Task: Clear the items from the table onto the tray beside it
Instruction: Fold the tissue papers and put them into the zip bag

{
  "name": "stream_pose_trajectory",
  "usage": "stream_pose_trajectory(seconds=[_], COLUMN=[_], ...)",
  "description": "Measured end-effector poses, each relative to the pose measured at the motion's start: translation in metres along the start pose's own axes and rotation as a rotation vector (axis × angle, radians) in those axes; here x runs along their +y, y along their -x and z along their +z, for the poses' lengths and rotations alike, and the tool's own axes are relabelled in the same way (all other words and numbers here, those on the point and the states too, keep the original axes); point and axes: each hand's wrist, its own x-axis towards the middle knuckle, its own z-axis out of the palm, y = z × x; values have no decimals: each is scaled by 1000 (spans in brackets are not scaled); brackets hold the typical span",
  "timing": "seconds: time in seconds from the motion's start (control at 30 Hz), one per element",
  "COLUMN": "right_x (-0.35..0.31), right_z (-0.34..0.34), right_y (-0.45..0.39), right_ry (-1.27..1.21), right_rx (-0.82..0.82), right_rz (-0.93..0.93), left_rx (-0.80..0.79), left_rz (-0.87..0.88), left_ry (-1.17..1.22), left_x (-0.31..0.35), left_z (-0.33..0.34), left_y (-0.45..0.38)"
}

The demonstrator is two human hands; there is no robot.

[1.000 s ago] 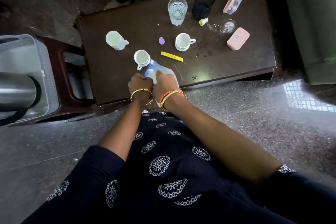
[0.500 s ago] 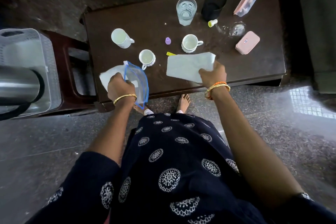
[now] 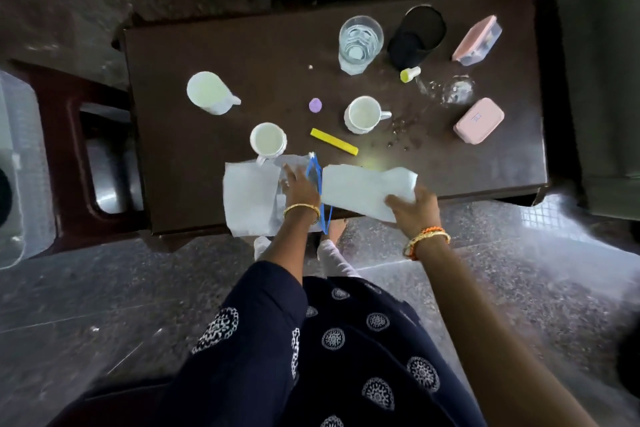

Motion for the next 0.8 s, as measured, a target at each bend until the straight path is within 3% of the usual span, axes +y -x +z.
stream_pose_trajectory(seconds=[0.07, 0.17, 0.33, 0.43, 0.5, 0.63, 0.8], right_x=[-2, -9, -18, -19, -17, -14, -16], right_z=[0, -6, -18, -19, -18, -25, -32], right_y=[-4, -7, -3, 9, 23, 42, 52], right_ry=[-65, -175, -360, -293, -144, -10, 42], right_rx=[-21, 1, 21, 45, 4, -64, -79], right_rz=[-36, -110, -206, -362, -557, -797, -796], left_rx=[-63, -68, 10, -274, -418, -401, -533], left_rz=[0, -17, -199, -269, -226, -151, -61], left_ry=[33, 351, 753, 1371, 1605, 1807, 1844], left_x=[4, 14, 49, 79, 93, 103, 98], left_z=[0, -10, -54, -83, -95, -109, -123], left_y=[-6, -3, 31, 71, 87, 97, 98])
